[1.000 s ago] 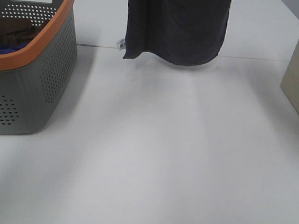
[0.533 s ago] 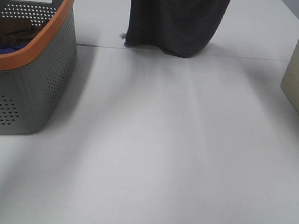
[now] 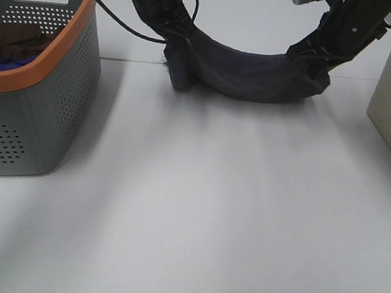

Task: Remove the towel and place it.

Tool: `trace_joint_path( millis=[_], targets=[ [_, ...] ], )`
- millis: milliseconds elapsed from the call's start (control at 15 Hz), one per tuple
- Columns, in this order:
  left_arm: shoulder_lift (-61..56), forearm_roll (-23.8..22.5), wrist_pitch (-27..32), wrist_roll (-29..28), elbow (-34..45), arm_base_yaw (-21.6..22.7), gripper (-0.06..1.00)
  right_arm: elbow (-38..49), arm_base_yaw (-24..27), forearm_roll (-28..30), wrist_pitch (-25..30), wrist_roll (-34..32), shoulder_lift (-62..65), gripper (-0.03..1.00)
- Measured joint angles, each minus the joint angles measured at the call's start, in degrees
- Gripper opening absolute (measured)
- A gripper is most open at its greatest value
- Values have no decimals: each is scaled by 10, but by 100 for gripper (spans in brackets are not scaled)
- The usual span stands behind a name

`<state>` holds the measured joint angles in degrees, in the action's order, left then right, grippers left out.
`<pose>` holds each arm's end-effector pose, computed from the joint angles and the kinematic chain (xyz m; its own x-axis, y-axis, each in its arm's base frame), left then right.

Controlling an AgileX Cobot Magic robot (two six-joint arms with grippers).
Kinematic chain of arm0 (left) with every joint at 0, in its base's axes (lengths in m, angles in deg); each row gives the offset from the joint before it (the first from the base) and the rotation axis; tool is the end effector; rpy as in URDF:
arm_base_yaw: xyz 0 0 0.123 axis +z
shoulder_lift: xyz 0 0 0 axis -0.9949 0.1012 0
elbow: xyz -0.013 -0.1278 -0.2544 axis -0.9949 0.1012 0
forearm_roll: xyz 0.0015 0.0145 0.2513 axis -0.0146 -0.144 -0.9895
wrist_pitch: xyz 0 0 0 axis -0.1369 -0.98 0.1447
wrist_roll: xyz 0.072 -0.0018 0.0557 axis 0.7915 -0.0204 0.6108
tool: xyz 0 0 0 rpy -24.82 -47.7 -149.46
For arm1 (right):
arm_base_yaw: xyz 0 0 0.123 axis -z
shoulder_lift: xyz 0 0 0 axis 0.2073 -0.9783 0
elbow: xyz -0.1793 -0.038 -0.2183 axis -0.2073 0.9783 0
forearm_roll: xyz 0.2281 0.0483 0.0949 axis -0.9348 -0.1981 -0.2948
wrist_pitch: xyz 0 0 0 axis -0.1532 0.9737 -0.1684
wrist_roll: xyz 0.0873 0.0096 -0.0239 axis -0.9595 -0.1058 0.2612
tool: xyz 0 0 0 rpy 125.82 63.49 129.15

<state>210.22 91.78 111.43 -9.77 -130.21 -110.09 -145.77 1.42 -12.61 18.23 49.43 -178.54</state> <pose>0.4814 -0.2397 0.2307 -0.5583 0.6445 -0.5224 0.6925 0.7088 0.1343 0.4528 0.0873 0.2160 -0.8147 -0.4287 -0.3905 -0.4343 0.8973 -0.0788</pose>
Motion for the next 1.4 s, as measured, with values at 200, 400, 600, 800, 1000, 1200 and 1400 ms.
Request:
trace_joint_path(
  millis=[200,400,600,800,1000,1200,1400],
  targets=[
    [1,33,98,22,2,0,0,0,0,-14,112,0,-1,0],
    [0,83,100,17,37,0,0,-2,0,-30,175,0,-14,0],
    [-30,88,100,5,143,0,0,-2,0,-24,185,1,-34,0],
    [-93,91,101,6,248,-3,0,15,0,-18,184,11,-33,0],
    [-101,91,101,9,288,-25,0,80,-1,-13,186,20,-19,0],
    [-103,91,102,11,328,-47,0,88,-1,-21,184,21,-6,0],
    [-103,91,104,13,339,-53,0,142,-1,-29,186,20,-6,0]
  ],
)
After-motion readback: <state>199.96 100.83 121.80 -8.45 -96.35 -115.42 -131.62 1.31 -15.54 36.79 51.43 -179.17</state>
